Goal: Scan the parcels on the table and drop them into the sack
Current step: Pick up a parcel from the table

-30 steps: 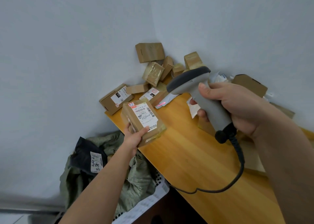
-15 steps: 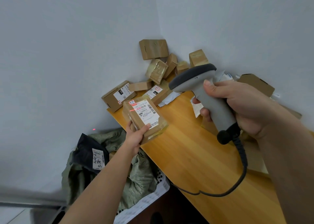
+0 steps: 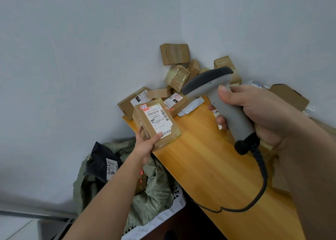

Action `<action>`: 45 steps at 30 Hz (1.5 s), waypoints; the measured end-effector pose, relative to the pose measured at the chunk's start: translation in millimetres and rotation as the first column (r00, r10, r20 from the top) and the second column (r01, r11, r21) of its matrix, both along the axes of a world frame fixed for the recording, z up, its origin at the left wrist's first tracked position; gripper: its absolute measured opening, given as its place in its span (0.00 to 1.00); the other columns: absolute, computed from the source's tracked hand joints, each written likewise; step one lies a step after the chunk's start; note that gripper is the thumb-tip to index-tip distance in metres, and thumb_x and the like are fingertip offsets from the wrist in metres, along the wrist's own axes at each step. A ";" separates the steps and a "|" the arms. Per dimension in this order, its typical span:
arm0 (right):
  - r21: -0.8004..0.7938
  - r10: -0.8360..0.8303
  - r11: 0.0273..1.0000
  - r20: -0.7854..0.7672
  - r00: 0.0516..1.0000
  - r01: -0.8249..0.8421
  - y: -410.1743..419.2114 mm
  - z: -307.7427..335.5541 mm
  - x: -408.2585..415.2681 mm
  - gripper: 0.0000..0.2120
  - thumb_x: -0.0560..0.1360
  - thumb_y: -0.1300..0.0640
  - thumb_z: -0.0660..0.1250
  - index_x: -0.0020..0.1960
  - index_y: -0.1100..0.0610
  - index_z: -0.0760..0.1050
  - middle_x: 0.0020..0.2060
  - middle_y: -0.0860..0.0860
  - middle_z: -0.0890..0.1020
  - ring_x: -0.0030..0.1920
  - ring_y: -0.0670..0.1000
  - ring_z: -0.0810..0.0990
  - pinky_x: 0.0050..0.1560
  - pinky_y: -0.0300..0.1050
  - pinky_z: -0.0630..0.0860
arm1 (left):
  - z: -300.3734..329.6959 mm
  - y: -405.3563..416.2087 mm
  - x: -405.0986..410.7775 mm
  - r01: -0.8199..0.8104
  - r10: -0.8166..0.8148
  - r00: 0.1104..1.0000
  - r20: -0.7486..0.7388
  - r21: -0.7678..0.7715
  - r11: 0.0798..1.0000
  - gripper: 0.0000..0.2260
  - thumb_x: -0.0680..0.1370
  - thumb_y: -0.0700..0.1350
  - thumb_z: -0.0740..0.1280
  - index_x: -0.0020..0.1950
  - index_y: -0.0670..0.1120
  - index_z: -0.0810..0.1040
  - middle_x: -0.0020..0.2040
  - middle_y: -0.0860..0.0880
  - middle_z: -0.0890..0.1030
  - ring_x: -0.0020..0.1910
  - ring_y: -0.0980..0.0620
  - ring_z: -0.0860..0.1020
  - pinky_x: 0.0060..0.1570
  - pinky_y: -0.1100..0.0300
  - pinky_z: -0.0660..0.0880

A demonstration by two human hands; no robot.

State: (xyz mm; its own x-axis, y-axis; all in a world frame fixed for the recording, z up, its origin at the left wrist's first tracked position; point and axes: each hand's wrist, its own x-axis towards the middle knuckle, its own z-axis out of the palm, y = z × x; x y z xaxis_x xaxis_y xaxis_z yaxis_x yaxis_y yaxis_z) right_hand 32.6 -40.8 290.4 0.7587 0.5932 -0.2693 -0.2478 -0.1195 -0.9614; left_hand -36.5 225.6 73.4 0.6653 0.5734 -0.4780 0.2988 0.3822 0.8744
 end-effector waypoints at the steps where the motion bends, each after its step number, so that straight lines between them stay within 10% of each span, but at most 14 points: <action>1: -0.004 0.000 1.000 0.008 1.000 0.000 1.6 0.5 -0.7 0.18 0.80 0.49 0.62 0.61 0.63 0.74 0.43 0.54 0.79 0.30 0.46 0.77 0.29 0.38 0.76 | 0.6 1.2 0.6 0.005 -0.005 1.000 0.002 -0.008 1.000 0.46 0.71 0.39 0.76 0.78 0.56 0.50 0.67 0.46 0.74 0.59 0.45 0.78 0.62 0.44 0.74; 20: -0.070 -0.019 0.997 0.083 0.996 0.025 3.6 7.9 -14.4 0.17 0.80 0.48 0.60 0.57 0.60 0.75 0.32 0.55 0.79 0.30 0.47 0.76 0.31 0.38 0.75 | 22.3 1.4 18.1 0.120 -0.126 0.981 -0.148 -0.048 0.992 0.43 0.70 0.56 0.76 0.77 0.54 0.56 0.63 0.44 0.77 0.57 0.43 0.79 0.42 0.51 0.78; 45: -0.084 -0.057 0.994 0.127 0.990 0.068 7.4 16.1 -26.9 0.16 0.80 0.48 0.61 0.57 0.60 0.75 0.43 0.57 0.78 0.34 0.50 0.76 0.39 0.45 0.75 | 20.9 4.3 12.1 0.065 -0.075 0.987 -0.140 -0.071 0.995 0.42 0.69 0.54 0.77 0.77 0.55 0.56 0.61 0.46 0.78 0.55 0.43 0.80 0.46 0.48 0.78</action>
